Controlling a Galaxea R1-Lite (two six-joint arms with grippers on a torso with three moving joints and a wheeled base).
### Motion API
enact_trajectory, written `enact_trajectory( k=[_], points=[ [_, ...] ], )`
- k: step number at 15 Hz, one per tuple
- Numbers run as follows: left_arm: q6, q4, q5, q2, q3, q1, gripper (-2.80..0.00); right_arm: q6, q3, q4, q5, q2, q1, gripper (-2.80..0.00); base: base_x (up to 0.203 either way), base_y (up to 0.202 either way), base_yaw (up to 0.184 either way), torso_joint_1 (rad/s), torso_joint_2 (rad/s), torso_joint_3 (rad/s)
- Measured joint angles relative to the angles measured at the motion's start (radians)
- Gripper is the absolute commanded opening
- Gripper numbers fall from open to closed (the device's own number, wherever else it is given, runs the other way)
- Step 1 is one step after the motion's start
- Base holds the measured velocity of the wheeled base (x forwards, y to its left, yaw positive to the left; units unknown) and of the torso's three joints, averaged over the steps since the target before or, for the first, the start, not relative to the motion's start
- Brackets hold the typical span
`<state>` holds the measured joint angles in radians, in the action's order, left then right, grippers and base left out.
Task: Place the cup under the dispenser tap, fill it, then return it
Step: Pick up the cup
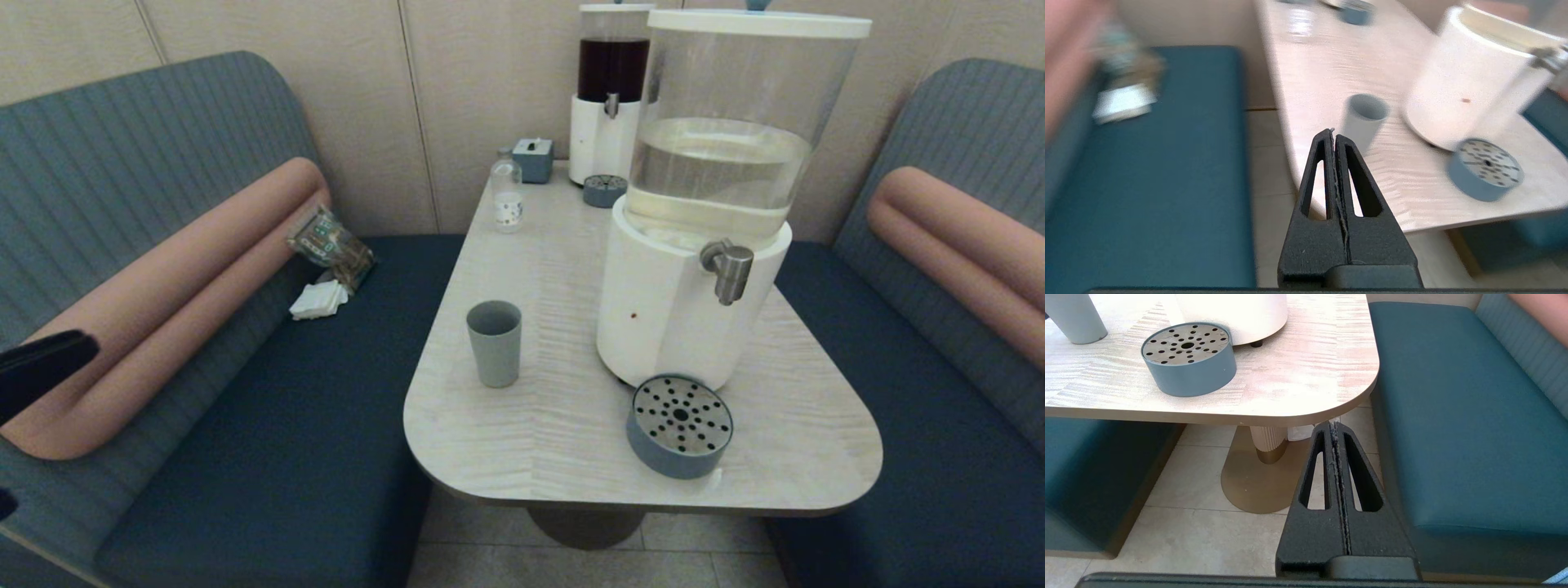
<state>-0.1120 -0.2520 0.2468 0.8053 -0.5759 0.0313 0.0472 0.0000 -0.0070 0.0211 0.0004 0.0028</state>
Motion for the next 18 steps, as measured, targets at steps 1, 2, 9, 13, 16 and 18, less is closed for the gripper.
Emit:
enact_trajectory(
  k=[1, 2, 9, 13, 16, 18],
  points=[
    [0.01, -0.079, 0.055, 0.082, -0.001, 0.0, -2.8, 0.0, 0.0, 0.0, 0.0, 0.0, 0.0, -2.8, 0.0, 0.0, 0.0, 0.0, 0.0, 0.0],
    [0.027, -0.184, 0.121, 0.168, 0.005, 0.0, -2.8, 0.0, 0.0, 0.0, 0.0, 0.0, 0.0, -2.8, 0.0, 0.0, 0.0, 0.0, 0.0, 0.0],
    [0.091, -1.079, 0.37, 0.689, 0.191, -0.002, 0.0, 0.0, 0.0, 0.0, 0.0, 0.0, 0.0, -2.8, 0.0, 0.0, 0.0, 0.0, 0.0, 0.0],
    [0.149, -1.269, 0.451, 0.856, 0.247, -0.002, 0.0, 0.0, 0.0, 0.0, 0.0, 0.0, 0.0, -2.8, 0.0, 0.0, 0.0, 0.0, 0.0, 0.0],
    [0.174, -1.27, 0.546, 0.948, 0.251, -0.002, 0.0, 0.0, 0.0, 0.0, 0.0, 0.0, 0.0, -2.8, 0.0, 0.0, 0.0, 0.0, 0.0, 0.0],
    [0.19, -1.27, 0.61, 1.016, 0.243, 0.001, 0.0, 0.0, 0.0, 0.0, 0.0, 0.0, 0.0, -2.8, 0.0, 0.0, 0.0, 0.0, 0.0, 0.0]
  ],
)
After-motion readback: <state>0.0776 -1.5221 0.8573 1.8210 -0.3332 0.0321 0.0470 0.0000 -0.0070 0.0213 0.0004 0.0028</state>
